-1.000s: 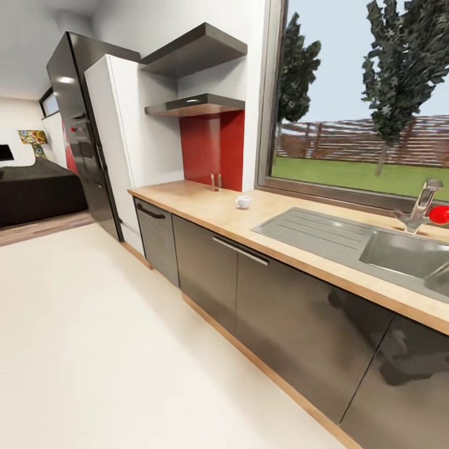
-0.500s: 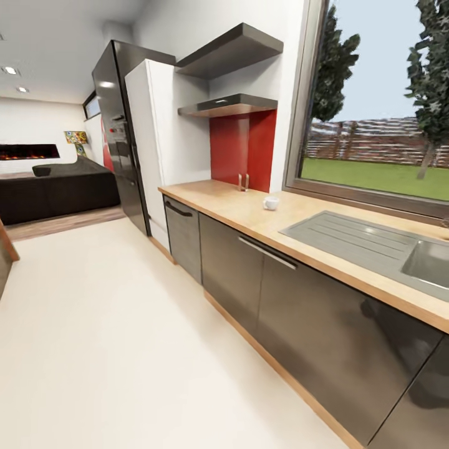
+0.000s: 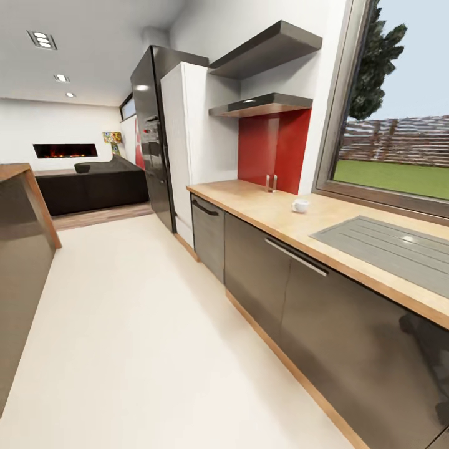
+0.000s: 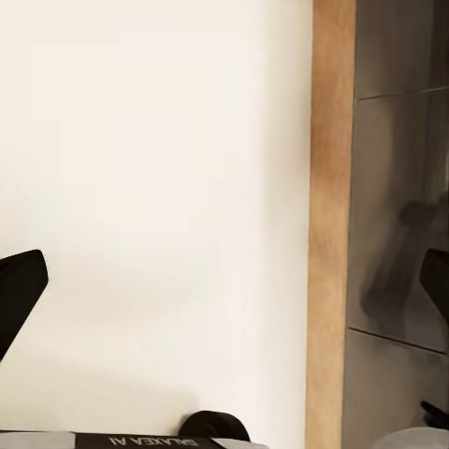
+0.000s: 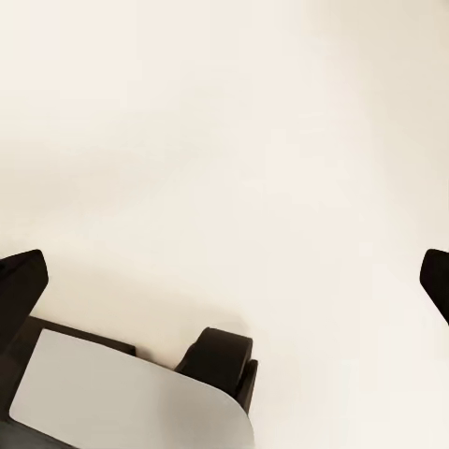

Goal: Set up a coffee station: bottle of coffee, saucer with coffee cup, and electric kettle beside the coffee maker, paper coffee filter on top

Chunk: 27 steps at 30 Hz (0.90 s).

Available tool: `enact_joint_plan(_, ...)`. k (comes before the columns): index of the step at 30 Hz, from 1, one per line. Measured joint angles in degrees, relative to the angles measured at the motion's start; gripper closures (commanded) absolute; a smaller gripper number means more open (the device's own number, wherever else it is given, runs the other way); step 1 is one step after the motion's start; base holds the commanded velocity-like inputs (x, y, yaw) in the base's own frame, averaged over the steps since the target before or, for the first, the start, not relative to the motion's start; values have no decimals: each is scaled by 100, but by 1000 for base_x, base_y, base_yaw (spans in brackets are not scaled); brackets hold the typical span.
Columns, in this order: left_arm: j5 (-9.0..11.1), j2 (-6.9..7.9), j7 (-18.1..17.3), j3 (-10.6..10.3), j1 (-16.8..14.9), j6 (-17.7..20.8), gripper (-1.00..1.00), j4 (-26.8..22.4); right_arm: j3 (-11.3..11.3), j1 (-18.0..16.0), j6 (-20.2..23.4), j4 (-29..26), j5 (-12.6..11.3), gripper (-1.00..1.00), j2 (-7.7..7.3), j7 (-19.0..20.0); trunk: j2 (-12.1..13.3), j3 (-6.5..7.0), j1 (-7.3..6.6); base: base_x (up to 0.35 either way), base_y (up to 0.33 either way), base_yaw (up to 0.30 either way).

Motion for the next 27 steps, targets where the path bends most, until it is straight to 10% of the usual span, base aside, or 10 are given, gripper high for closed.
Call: enact_joint_plan(27,-4,-174,477,-1,0,-14,-100,-17,8,0,0,11,2,-100,7,9,0,0,0,0,0,272)
